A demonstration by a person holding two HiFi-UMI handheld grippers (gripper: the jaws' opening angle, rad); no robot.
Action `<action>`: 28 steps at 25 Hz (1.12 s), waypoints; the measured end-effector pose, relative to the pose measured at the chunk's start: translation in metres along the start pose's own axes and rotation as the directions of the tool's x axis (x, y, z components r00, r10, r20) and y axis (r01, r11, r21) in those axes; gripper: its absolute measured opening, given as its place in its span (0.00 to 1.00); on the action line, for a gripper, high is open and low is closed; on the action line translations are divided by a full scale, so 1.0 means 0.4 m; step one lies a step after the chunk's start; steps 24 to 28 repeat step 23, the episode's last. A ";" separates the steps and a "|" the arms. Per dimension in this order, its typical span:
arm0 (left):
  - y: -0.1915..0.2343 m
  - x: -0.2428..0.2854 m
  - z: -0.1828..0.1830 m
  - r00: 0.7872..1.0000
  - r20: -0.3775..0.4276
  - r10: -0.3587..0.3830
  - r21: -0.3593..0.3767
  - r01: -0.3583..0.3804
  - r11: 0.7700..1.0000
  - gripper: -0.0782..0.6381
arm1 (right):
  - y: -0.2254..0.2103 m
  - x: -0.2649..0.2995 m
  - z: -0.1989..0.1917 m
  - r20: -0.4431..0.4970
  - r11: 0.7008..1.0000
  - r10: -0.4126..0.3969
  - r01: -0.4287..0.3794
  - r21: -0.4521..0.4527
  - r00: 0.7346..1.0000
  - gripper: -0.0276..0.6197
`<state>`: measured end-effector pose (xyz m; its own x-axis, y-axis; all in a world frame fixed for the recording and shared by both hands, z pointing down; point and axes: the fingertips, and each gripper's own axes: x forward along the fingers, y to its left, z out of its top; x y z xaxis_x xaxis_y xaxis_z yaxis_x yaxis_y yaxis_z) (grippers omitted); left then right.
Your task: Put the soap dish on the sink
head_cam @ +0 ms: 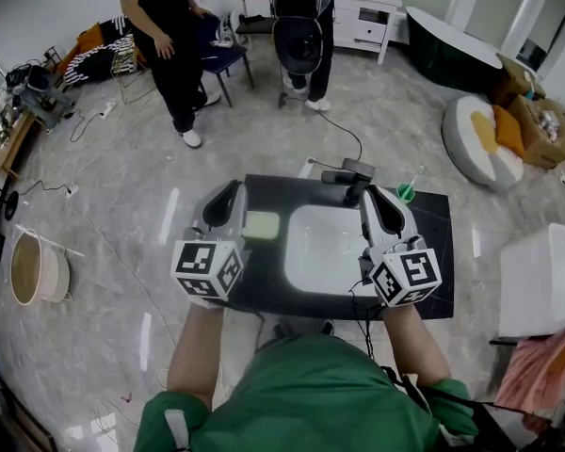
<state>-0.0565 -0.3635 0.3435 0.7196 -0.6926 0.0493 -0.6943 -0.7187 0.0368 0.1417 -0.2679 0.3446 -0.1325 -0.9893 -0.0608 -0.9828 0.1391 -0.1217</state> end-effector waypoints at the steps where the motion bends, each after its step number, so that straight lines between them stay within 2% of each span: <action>1: 0.003 0.001 -0.002 1.000 0.001 0.005 0.000 -0.005 1.000 0.15 | -0.002 0.000 0.000 0.001 1.000 -0.002 0.002 -0.003 1.000 0.09; 28: 0.024 0.013 -0.017 1.000 -0.017 -0.001 -0.005 0.001 1.000 0.15 | -0.001 0.011 -0.005 -0.008 1.000 -0.012 0.012 -0.006 1.000 0.09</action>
